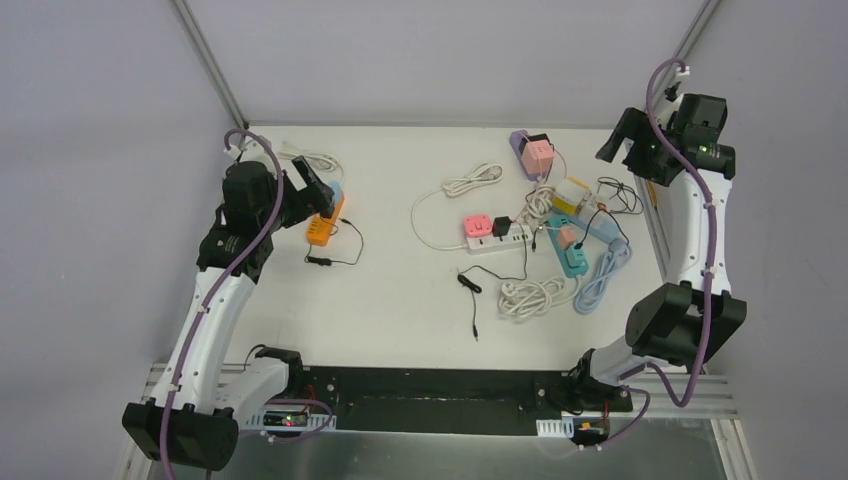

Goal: Pull the plug off the socket

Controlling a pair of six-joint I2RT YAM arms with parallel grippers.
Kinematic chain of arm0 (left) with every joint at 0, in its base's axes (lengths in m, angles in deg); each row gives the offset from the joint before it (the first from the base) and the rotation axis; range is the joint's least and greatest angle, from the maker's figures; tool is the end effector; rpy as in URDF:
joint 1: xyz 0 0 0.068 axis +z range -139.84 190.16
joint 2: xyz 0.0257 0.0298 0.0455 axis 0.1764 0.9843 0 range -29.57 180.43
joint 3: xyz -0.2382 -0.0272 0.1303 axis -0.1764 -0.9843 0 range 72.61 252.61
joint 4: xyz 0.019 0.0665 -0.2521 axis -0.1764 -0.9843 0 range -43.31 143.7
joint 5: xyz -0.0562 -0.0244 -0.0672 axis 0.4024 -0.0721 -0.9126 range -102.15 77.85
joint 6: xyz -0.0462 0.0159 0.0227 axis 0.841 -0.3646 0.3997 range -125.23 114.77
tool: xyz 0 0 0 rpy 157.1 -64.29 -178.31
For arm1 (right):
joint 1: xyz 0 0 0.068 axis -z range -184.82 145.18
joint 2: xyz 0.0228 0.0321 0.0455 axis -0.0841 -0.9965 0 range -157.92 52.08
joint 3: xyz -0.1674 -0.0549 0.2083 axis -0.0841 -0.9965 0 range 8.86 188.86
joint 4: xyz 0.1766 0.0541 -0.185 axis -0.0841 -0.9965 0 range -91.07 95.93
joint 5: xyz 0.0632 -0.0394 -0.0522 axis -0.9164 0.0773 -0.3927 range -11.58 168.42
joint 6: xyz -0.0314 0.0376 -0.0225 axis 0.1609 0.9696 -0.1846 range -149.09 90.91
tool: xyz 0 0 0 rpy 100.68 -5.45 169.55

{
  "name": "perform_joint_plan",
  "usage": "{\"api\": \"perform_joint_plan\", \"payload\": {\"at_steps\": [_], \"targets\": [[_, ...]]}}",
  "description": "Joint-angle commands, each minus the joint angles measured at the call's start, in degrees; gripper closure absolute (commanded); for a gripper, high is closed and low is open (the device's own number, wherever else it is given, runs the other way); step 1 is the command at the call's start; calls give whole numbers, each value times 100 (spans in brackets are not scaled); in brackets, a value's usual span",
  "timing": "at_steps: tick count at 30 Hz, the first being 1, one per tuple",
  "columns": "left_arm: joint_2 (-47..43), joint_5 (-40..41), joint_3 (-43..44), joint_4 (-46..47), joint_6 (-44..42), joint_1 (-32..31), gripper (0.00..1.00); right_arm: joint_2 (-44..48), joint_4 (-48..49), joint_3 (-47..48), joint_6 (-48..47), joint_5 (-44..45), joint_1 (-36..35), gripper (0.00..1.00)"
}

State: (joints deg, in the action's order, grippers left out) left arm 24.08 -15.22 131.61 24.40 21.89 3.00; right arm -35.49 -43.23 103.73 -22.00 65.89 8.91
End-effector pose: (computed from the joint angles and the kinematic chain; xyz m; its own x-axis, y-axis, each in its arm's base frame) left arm 0.2001 -0.0271 0.3643 -0.4373 -0.4038 -0.8036 -0.0294 0.8995 -0.4360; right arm 0.3177 -0.0698 0.3953 -0.6341 0.2791 -0.7211 0.1542 0.9595 0.2358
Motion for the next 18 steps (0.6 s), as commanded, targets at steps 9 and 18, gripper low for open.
{"api": "perform_joint_plan", "payload": {"at_steps": [9, 18], "targets": [[878, -834, 689, -613, 307, -80, 1, 471, 17, -85, -2087, -3341, -657, 0], [2457, 1035, 2148, -2243, -851, -1103, 1, 392, -1328, -370, -4423, -4481, -1113, 0]]}}
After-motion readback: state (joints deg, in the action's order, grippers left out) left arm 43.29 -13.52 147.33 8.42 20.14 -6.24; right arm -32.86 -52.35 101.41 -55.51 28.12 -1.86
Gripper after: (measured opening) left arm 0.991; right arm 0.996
